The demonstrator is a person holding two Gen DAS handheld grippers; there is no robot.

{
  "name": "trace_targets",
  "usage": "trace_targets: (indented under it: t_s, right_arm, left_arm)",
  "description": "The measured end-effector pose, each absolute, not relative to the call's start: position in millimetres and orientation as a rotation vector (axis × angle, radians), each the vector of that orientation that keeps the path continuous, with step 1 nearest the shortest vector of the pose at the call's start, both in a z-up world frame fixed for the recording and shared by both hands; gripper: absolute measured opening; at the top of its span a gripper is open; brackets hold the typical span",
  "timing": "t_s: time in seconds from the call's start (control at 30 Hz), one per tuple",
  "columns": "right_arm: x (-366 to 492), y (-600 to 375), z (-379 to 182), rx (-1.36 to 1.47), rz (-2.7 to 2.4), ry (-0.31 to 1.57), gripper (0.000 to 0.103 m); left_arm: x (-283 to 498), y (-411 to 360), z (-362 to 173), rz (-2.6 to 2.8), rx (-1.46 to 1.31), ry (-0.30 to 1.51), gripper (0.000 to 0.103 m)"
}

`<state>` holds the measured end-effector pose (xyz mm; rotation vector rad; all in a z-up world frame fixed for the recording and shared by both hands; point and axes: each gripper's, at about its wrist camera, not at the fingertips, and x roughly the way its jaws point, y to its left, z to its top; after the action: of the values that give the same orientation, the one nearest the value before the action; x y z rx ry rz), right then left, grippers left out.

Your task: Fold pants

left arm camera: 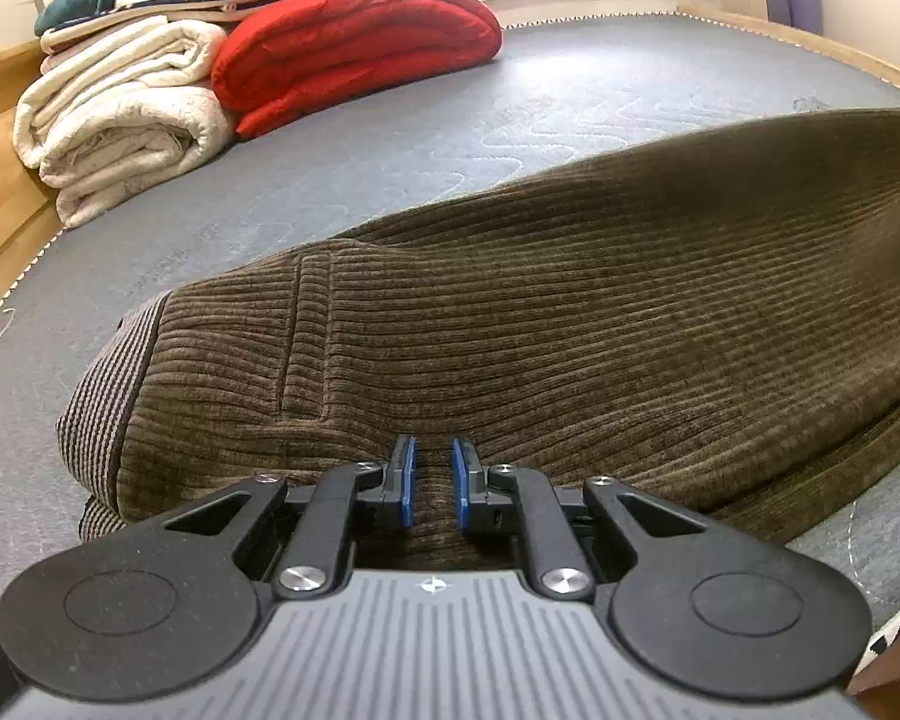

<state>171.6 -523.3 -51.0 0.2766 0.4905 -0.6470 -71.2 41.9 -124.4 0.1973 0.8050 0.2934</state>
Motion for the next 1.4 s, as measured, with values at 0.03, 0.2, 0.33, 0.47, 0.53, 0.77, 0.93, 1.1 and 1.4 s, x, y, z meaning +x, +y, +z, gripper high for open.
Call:
trace_targets:
  t_s: [0.03,0.2,0.33,0.47,0.53,0.77,0.93,1.1,1.4]
  right_arm:
    - [180.4,-529.4,-64.2,0.297,-0.628,0.578,0.01]
    - [190.4,-546.0,-90.9,0.326,-0.54,0.752,0.019]
    - [162.2,-554.0,-64.9,0.316,-0.529,0.638,0.041]
    - [135.1,-581.2,-45.2,0.375,-0.566,0.589,0.042]
    - [123.8,-594.5,-41.4,0.361,-0.597,0.587,0.042]
    - [77.0,-630.0,-46.1,0.32,-0.663,0.662,0.042]
    - [51.9,-645.4,-64.1,0.453,-0.669,0.825,0.053]
    - [46.5,-640.6,-67.7,0.529,-0.619,0.826,0.019]
    - [48.9,-646.6,-63.4,0.485,-0.804,0.884,0.013]
  left_arm:
    - [-70.4,40.6,-124.0,0.299,0.196,0.808,0.014]
    - [-66.7,39.1,-119.7,0.299,0.187,0.835,0.014]
    - [-58.1,39.9,-112.7,0.298,0.187,0.886,0.014]
    - [-46.6,47.1,-90.0,0.287,0.098,0.905,0.037]
    - [-52.3,51.2,-77.7,0.314,0.059,0.827,0.047]
    - [-54.5,62.3,-94.8,0.253,-0.065,0.921,0.049]
    - [-58.1,54.1,-92.5,0.213,-0.053,0.908,0.055]
    - [-58.3,49.0,-98.2,0.209,-0.01,0.894,0.057]
    - [-64.3,54.7,-93.7,0.199,-0.05,0.899,0.058]
